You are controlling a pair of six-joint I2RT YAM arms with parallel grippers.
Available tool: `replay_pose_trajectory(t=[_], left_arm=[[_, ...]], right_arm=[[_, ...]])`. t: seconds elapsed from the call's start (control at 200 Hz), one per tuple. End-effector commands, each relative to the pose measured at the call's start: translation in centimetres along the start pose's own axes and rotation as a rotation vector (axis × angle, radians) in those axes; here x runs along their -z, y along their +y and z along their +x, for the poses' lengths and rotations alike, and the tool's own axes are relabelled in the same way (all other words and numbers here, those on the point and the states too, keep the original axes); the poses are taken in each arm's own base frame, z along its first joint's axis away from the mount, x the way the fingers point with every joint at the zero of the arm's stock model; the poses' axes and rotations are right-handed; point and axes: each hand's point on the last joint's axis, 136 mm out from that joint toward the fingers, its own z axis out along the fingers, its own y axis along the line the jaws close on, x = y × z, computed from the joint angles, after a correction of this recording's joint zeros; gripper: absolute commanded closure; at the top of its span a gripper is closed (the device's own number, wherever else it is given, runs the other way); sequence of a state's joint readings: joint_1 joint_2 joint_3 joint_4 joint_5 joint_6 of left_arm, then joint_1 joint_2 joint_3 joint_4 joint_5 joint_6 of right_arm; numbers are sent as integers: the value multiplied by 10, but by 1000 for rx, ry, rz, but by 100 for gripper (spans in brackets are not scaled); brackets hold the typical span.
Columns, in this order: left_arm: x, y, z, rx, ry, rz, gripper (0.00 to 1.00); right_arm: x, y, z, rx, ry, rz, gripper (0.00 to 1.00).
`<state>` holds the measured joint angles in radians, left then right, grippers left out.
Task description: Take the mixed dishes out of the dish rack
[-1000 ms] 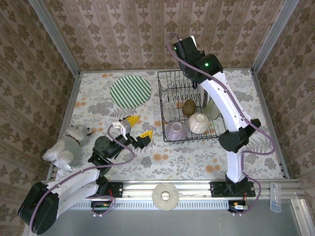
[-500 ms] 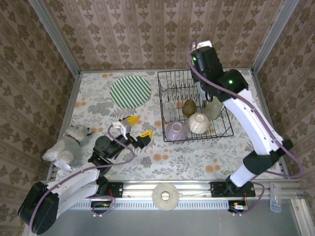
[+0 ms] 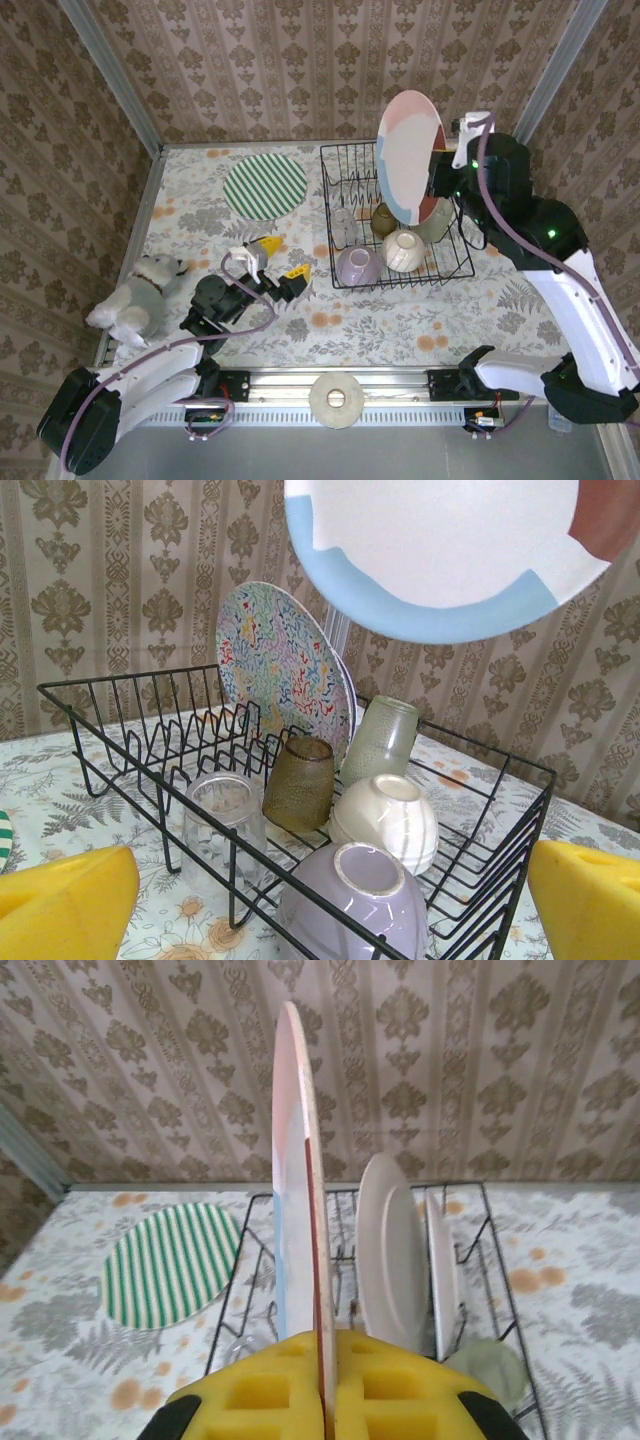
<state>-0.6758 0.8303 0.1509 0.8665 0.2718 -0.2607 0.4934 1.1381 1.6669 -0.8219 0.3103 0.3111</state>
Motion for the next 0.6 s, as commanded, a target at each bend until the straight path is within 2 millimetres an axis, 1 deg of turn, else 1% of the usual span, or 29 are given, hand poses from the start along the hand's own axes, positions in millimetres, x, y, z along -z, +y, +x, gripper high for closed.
replay_pose_trajectory(t=[0.0, 0.145, 0.26, 0.33, 0.355, 0.455, 0.565, 0.595], left_arm=[[-3, 0, -7, 1, -12, -3, 0], [-4, 1, -7, 16, -4, -3, 0], [-7, 3, -8, 39, 6, -1, 0], [-8, 6, -11, 64, 5, -3, 0], [-8, 8, -11, 78, 8, -5, 0], [-11, 13, -19, 146, 9, 4, 0], [-15, 11, -27, 216, 18, 52, 0], [-17, 10, -29, 234, 19, 62, 0]], right_arm=[[8, 20, 3, -158, 12, -204, 100], [8, 23, 19, -262, 66, -323, 100], [1, 21, 33, -355, 108, -410, 100], [-9, 13, 46, -438, 141, -444, 100], [-12, 11, 43, -467, 127, -474, 100], [-22, 1, 52, -566, 129, -536, 100], [-33, -10, 66, -636, 130, -570, 100], [-38, -15, 73, -672, 140, -580, 100]])
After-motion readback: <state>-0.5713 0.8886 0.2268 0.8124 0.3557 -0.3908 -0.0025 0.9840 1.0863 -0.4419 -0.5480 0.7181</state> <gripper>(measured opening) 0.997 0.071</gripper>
